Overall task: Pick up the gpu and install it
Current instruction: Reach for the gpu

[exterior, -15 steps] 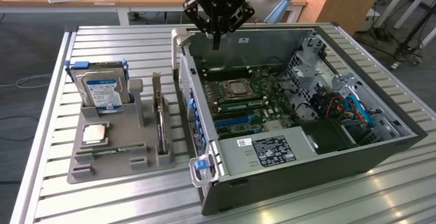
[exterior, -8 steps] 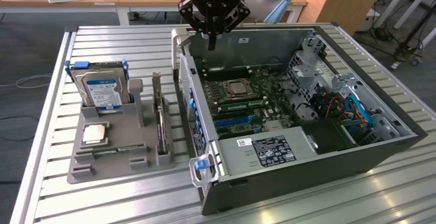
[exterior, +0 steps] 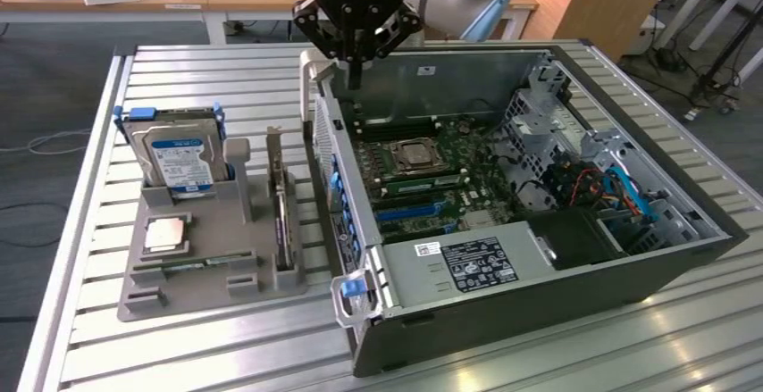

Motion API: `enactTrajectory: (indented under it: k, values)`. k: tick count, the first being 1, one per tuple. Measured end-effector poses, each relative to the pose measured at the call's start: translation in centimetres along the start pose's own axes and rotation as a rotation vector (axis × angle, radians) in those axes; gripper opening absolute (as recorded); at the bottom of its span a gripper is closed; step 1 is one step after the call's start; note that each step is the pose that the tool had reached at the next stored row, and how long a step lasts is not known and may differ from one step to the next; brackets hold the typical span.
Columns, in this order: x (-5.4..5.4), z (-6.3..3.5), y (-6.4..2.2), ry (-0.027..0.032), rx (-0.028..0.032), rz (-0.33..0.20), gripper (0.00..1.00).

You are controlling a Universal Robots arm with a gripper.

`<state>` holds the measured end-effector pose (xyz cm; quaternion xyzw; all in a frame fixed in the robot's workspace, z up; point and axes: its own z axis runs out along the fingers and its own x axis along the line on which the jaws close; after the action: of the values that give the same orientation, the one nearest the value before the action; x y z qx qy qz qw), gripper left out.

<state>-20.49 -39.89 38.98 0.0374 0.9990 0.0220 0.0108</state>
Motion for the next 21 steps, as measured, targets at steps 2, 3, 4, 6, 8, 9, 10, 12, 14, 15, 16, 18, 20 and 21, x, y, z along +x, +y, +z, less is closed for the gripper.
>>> enactTrajectory:
  k: [2, 3, 4, 6, 8, 9, 10, 12, 14, 15, 16, 18, 20, 21]
  values:
    - [0.5, 0.0, -0.04, 0.0002, 0.0, 0.0, 0.11]
    - [0.7, 0.01, -0.05, 0.0003, 0.0, 0.0, 0.11]
    - [0.9, 0.01, -0.07, 0.0003, 0.0, 0.0, 0.11]
    - [1.4, 0.02, -0.1, 0.0007, 0.0001, 0.0, 0.11]
    - [1.8, 0.02, -0.14, 0.001, 0.0001, 0.0, 0.11]
    - [2.1, 0.03, -0.16, 0.0011, 0.0001, 0.0, 0.11]
    - [2.3, 0.03, -0.18, 0.0011, 0.0001, 0.0, 0.11]
    - [2.8, 0.04, -0.21, 0.0014, 0.0001, 0.0, 0.11]
    - [3.3, 0.05, -0.25, 0.0017, 0.0002, 0.0, 0.11]
    - [3.5, 0.05, -0.27, 0.0018, 0.0002, 0.0, 0.11]
    - [3.8, 0.05, -0.29, 0.002, 0.0003, 0.0, 0.11]
    - [4.3, 0.06, -0.32, 0.0024, 0.0003, 0.0, 0.11]
    - [4.7, 0.07, -0.36, 0.0027, 0.0004, 0.0, 0.11]
    - [5.0, 0.07, -0.38, 0.0029, 0.0003, 0.0, 0.11]
